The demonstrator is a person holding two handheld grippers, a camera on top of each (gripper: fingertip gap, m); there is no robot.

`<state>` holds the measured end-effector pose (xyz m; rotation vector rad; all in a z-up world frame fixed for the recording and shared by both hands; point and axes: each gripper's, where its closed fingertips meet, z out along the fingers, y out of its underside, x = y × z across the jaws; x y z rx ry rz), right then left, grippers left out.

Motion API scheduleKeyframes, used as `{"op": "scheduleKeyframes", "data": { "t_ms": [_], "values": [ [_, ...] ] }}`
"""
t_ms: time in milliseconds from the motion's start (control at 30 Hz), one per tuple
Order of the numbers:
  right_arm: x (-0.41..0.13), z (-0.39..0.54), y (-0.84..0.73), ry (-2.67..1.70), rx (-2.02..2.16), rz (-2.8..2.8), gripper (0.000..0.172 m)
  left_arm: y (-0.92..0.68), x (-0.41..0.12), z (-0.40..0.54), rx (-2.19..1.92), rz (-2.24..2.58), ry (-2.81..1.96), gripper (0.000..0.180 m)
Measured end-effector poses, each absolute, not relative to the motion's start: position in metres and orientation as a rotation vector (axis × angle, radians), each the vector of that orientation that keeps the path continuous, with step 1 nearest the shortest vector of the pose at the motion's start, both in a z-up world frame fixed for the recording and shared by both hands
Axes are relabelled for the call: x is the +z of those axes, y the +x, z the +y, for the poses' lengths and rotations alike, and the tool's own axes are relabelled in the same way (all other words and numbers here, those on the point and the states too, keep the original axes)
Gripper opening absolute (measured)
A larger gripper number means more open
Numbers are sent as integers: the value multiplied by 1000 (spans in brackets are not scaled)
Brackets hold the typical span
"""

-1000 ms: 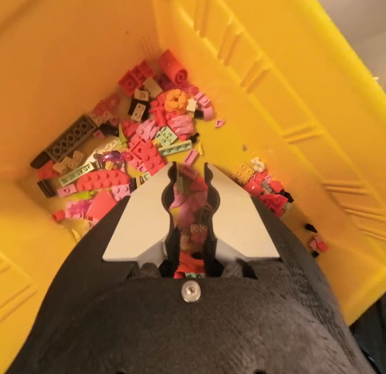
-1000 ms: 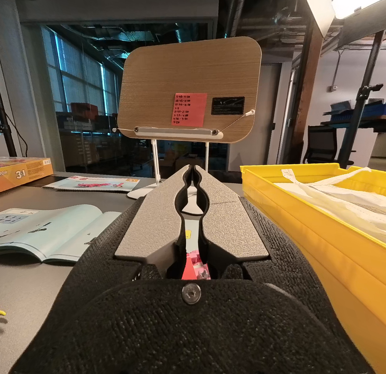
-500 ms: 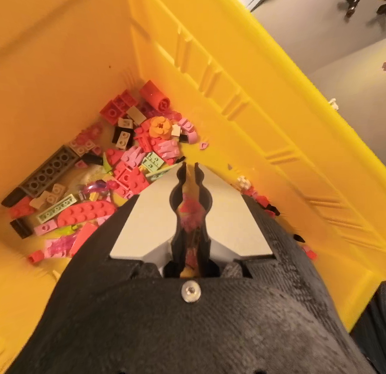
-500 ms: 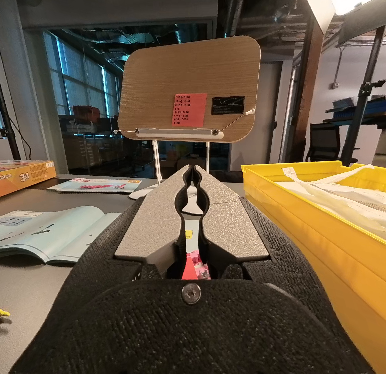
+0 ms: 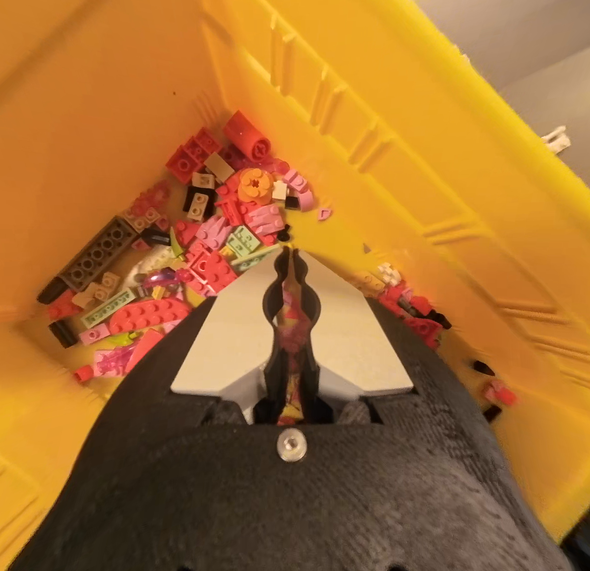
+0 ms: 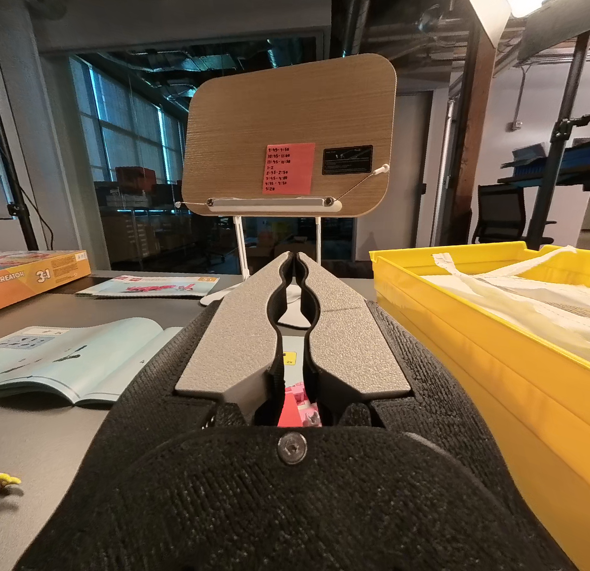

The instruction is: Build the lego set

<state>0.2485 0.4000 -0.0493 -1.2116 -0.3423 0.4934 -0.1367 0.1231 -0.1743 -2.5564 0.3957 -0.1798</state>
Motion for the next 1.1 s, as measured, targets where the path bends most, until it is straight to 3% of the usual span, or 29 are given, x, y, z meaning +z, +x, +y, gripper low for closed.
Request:
{"op": "scheduleKeyframes", "data": {
  "t_ms": [433, 767, 933, 1100],
  "values": [
    [-49, 399, 247, -1207, 507, -351, 0, -115, -56, 126, -35, 405, -2198, 0],
    [-49, 399, 247, -1212, 543, -343, 0, -124, -151, 120, -182, 483, -2680, 7],
    [-49, 399, 246, -1214, 542, -349, 0, -123, -162, 116, -144, 866, -2681, 21],
    [-50, 399, 246, -1216, 544, -349, 0, -129, -173, 110, -95, 1040, -2708, 21]
  ]
}}
